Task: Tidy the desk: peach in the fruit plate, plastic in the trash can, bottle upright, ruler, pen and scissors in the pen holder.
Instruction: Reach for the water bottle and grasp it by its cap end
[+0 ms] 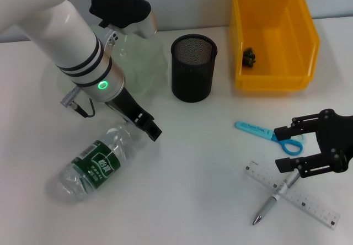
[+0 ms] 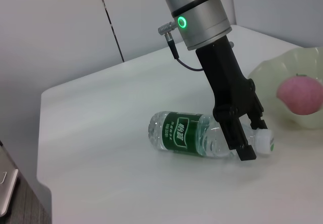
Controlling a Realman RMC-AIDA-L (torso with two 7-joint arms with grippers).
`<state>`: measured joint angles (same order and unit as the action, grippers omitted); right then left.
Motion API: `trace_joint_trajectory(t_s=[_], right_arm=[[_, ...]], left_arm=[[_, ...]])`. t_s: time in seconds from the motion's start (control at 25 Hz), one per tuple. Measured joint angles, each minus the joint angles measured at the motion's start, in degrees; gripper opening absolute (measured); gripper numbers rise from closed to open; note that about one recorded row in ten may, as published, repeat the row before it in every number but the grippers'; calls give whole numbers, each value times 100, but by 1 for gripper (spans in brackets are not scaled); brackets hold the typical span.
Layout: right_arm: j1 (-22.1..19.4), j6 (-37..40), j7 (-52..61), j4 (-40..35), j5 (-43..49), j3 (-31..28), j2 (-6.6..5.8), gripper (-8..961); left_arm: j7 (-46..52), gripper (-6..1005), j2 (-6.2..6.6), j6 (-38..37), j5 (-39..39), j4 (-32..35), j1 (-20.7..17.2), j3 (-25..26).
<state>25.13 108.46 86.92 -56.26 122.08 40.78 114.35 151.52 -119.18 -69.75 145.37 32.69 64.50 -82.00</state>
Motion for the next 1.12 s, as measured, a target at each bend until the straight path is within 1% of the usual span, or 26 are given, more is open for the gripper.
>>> trace_joint_trajectory(t_s=[1.12], right_arm=[[17,8,0,1,-6,0,17,709]], left_arm=[[-58,604,0,252,-9,-68,-62,-144]])
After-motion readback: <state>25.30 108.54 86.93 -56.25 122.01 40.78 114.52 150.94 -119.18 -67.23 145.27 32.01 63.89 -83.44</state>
